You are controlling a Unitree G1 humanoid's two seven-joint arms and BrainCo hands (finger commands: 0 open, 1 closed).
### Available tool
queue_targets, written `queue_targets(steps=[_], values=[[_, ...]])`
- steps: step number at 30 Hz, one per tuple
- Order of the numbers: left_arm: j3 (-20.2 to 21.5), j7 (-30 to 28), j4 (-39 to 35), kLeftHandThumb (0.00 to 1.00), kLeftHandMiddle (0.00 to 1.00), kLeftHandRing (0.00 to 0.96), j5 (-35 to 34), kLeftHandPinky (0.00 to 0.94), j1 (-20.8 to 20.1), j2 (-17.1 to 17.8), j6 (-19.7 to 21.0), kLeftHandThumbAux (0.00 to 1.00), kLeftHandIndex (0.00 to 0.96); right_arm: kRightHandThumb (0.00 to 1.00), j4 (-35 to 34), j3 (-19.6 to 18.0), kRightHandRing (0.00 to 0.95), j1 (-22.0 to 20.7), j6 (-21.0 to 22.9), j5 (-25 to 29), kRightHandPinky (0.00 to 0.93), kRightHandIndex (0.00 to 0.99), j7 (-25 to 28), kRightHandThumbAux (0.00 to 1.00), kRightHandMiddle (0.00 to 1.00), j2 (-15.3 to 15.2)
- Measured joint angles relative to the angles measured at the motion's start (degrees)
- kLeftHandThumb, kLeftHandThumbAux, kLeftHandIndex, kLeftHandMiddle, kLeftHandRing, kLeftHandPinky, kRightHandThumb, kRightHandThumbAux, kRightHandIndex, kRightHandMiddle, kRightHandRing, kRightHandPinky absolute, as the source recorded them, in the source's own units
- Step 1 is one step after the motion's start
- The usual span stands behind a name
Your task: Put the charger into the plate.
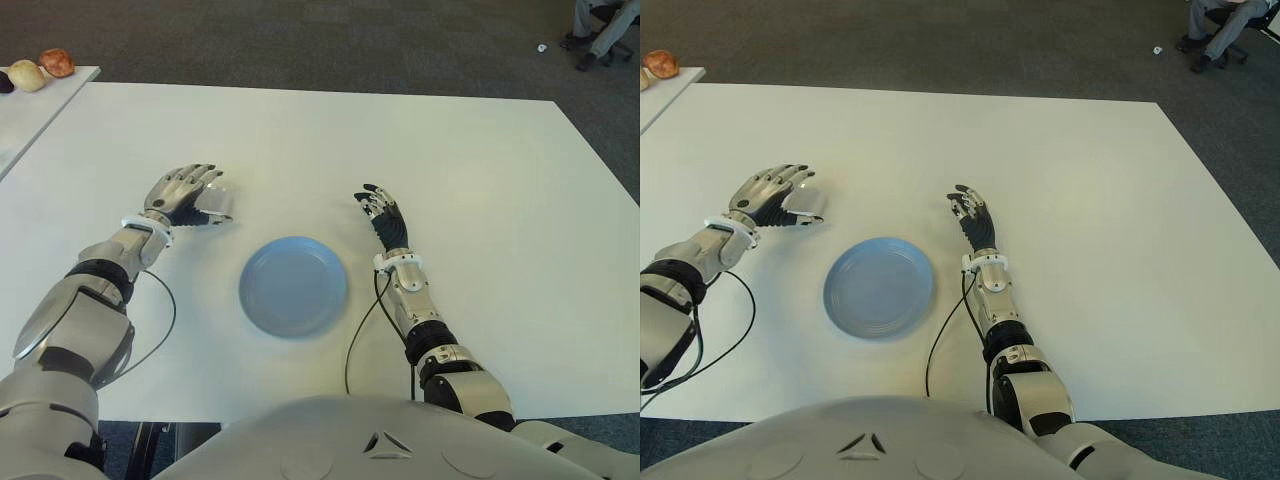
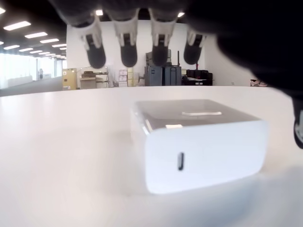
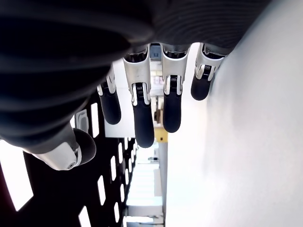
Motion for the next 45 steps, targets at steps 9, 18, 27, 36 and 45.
queue_targets(steps=[9, 18, 27, 36, 45], values=[[0.1, -1.1, 0.3, 0.104, 0.000, 0.000, -0.4, 0.000, 0.1, -0.1, 0.2, 0.392, 0.000, 0.000, 0.0, 0.0, 0.234, 0.0, 0.0, 0.1, 0.049, 0.207, 0.2, 0.536, 0.338, -0.1], [-0.1, -1.3, 0.9, 0.108, 0.000, 0.000, -0.3, 0.000, 0.2, -0.2, 1.4, 0.401, 0.000, 0.000, 0.0, -0.1, 0.234, 0.0, 0.0, 0.2, 0.051, 0.207, 0.5, 0.526, 0.338, 0.0], [-0.2, -1.9, 1.7, 0.096, 0.002, 0.000, -0.3, 0.000, 0.5, -0.9, 2.7, 0.394, 0.000, 0.000, -0.3, -0.1, 0.235, 0.3, 0.0, 0.1, 0.060, 0.204, 0.4, 0.527, 0.339, -0.1], [0.0, -2.6, 2.3, 0.082, 0.004, 0.000, -0.9, 0.000, 0.5, -1.5, 3.4, 0.382, 0.000, 0.000, -1.9, -0.1, 0.240, 1.4, 0.0, 0.1, 0.058, 0.206, 0.7, 0.511, 0.343, -0.1], [0.0, -2.6, 2.4, 0.087, 0.012, 0.000, -1.6, 0.000, 1.4, -2.0, 3.2, 0.387, 0.000, 0.000, -3.7, 0.0, 0.244, 2.8, 0.0, 0.2, 0.065, 0.204, 1.1, 0.496, 0.343, 0.0]])
